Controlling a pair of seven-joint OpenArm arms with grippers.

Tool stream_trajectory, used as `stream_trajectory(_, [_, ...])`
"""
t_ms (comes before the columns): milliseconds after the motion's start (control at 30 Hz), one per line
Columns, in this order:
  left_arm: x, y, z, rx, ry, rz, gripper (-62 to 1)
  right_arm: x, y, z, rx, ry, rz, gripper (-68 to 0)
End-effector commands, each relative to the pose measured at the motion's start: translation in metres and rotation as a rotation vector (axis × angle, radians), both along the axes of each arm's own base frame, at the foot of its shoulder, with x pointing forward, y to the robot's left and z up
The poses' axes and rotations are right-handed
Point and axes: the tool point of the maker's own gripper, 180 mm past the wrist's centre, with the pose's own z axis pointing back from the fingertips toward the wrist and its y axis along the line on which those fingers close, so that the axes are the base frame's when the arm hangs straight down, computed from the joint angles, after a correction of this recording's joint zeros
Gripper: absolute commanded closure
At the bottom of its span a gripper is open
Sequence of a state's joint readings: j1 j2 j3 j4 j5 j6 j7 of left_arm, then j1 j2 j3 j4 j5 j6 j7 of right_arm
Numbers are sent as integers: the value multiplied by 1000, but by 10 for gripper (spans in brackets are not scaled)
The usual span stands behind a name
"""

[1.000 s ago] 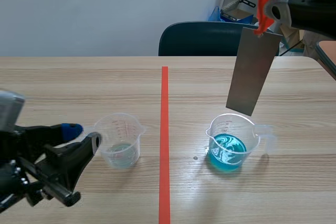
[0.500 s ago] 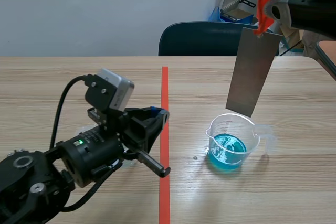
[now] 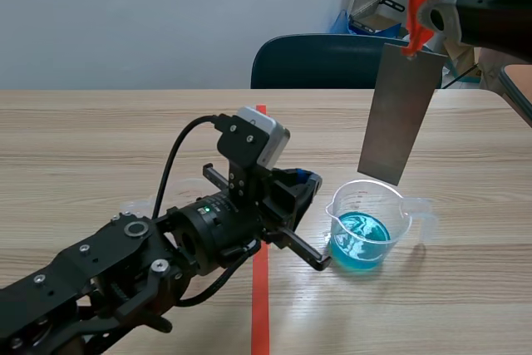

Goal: Do the redox reaction experiment

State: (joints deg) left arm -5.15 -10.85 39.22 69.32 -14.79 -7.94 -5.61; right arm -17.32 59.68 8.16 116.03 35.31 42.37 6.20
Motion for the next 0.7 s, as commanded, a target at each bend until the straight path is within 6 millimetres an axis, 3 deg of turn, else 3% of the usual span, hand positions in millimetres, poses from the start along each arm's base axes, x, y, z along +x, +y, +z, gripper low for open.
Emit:
stream_trajectory(0, [2, -6, 10, -29, -21, -5, -21, -2, 4, 8, 13, -19, 25, -8])
stream_trajectory(667, [5, -12, 5, -20, -17, 3, -21, -2, 4, 8, 13, -19, 25, -8])
